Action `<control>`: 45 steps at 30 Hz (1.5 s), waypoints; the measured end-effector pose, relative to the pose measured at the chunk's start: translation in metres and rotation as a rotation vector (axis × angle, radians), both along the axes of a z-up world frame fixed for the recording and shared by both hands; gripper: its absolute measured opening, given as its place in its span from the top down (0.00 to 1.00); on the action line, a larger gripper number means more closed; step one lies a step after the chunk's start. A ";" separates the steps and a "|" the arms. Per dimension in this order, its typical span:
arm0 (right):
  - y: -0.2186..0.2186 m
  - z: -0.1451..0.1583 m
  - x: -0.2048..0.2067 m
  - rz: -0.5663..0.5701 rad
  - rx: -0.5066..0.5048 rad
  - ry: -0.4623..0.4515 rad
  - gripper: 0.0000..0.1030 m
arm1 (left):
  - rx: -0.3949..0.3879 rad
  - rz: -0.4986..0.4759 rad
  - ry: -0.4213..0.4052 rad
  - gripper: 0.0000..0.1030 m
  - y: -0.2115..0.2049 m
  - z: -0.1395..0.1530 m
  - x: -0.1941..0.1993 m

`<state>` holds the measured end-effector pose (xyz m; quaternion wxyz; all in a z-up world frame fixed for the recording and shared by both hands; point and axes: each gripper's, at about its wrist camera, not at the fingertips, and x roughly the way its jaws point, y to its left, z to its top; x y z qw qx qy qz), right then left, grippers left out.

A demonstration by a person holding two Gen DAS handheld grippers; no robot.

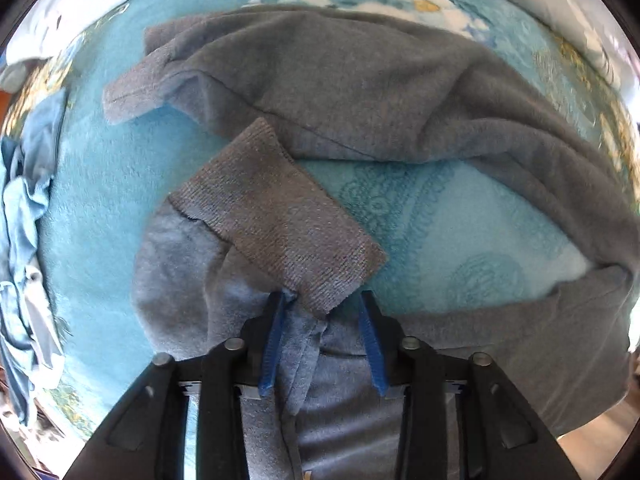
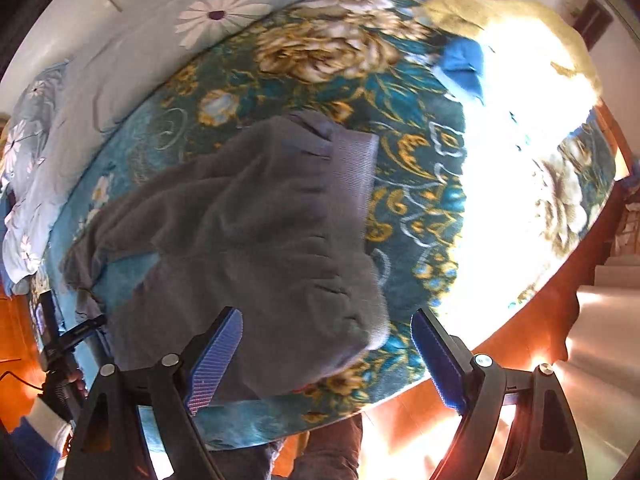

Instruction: Fold clothes

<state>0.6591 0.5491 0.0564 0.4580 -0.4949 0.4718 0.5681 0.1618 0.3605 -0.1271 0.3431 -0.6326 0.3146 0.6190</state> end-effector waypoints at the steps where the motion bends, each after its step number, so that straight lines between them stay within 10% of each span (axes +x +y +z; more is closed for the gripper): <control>1: 0.001 0.000 -0.008 0.009 -0.001 0.005 0.14 | 0.013 0.019 -0.012 0.82 -0.004 0.002 -0.004; 16: 0.001 -0.011 -0.118 0.198 -0.022 0.059 0.14 | 0.302 0.548 -0.061 0.89 -0.145 0.087 -0.097; 30: 0.003 -0.019 -0.143 0.237 -0.044 0.049 0.14 | 0.022 0.747 -0.012 0.90 -0.263 0.037 -0.125; 36: 0.004 -0.018 -0.139 0.219 -0.039 0.040 0.14 | 0.126 0.662 -0.039 0.89 -0.238 0.071 -0.119; 39: 0.006 -0.020 -0.136 0.198 -0.038 0.041 0.14 | 0.245 0.613 -0.099 0.71 -0.201 0.085 -0.129; 45: 0.008 -0.021 -0.133 0.195 -0.041 0.038 0.14 | 0.413 0.730 -0.304 0.58 -0.086 0.057 -0.173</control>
